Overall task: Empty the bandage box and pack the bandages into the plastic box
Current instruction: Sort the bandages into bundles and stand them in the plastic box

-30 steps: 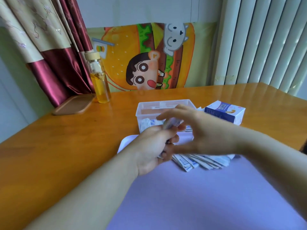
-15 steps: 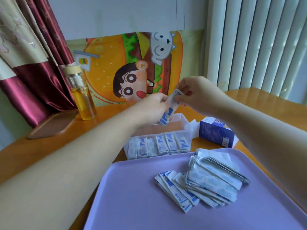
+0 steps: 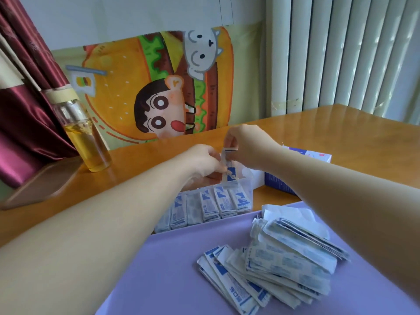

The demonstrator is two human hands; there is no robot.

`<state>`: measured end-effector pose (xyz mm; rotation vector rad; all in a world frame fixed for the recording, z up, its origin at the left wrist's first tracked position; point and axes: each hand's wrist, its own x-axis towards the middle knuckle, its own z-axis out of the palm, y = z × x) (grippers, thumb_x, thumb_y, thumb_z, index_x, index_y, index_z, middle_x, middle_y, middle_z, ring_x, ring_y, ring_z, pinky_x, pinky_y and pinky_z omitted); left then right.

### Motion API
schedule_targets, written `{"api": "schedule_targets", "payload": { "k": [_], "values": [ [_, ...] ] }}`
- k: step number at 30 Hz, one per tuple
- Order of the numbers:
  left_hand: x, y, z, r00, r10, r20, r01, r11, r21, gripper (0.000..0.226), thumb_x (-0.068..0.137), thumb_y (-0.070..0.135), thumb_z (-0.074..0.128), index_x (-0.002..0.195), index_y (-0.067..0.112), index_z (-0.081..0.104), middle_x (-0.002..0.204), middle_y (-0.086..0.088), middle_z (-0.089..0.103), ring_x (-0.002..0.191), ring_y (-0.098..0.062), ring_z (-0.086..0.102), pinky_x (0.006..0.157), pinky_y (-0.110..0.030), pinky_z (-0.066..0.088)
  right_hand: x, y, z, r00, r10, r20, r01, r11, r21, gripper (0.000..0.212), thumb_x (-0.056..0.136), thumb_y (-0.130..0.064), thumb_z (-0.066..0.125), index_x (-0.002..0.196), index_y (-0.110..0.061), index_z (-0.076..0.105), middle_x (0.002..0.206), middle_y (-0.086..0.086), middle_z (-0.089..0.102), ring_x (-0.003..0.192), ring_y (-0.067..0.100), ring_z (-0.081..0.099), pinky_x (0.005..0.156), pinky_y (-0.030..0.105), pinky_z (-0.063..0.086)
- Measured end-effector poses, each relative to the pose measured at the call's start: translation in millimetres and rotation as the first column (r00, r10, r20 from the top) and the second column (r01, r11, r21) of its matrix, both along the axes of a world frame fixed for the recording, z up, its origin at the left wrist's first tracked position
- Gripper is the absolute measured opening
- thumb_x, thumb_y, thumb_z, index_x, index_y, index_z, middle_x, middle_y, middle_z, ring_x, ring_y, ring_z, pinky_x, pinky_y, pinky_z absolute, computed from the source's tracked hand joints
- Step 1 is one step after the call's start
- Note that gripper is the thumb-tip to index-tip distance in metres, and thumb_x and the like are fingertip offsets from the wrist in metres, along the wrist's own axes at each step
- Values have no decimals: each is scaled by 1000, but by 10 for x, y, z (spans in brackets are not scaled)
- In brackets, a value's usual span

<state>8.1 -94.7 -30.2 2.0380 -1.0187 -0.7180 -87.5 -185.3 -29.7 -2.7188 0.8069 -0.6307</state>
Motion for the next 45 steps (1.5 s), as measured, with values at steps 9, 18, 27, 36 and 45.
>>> {"api": "schedule_targets", "payload": {
  "k": [9, 18, 27, 36, 45],
  "values": [
    [-78, -66, -111, 980, -149, -132, 179, 950, 255, 18, 92, 1, 54, 77, 12, 58, 80, -5, 60, 70, -12, 61, 66, -22, 56, 36, 92, -24, 940, -16, -342, -69, 970, -234, 27, 81, -29, 70, 105, -20, 63, 108, 4, 60, 114, 25, 43, 86, 33, 30],
    [-94, -151, -89, 973, -218, -74, 230, 885, 406, 10, 94, 5, 53, 90, 11, 60, 99, -8, 64, 75, -11, 62, 63, -17, 54, 75, 118, 8, 878, -50, -476, -118, 941, -318, 18, 86, -27, 65, 95, -21, 52, 110, 5, 58, 116, 27, 46, 99, 38, 29],
    [-103, -187, -70, 963, -260, 70, 189, 839, 510, 25, 98, 10, 44, 108, 16, 67, 108, -6, 64, 83, -10, 62, 66, -17, 51, -139, 36, -2, 992, 5, -126, -22, 991, -135, 22, 93, -17, 53, 103, -29, 68, 109, -2, 65, 111, 22, 48, 88, 34, 35],
    [-197, -45, 176, 947, -224, 231, 110, 899, 424, 30, 93, 6, 49, 96, 26, 71, 99, -2, 63, 72, -9, 59, 59, -19, 46, -455, 222, 78, 993, -29, 116, 36, 998, -57, 25, 92, -17, 49, 97, -26, 71, 101, -3, 69, 99, 20, 60, 93, 39, 46],
    [-542, 774, 200, 854, -143, 501, 179, 983, -25, 21, 96, 19, 49, 101, 28, 67, 84, 14, 63, 68, 2, 56, 43, -5, 34, -1287, 559, -189, 960, 25, -278, 31, 981, 194, 21, 84, -33, 63, 95, -17, 71, 92, 2, 68, 79, 16, 58, 75, 31, 49]
  ]
}}
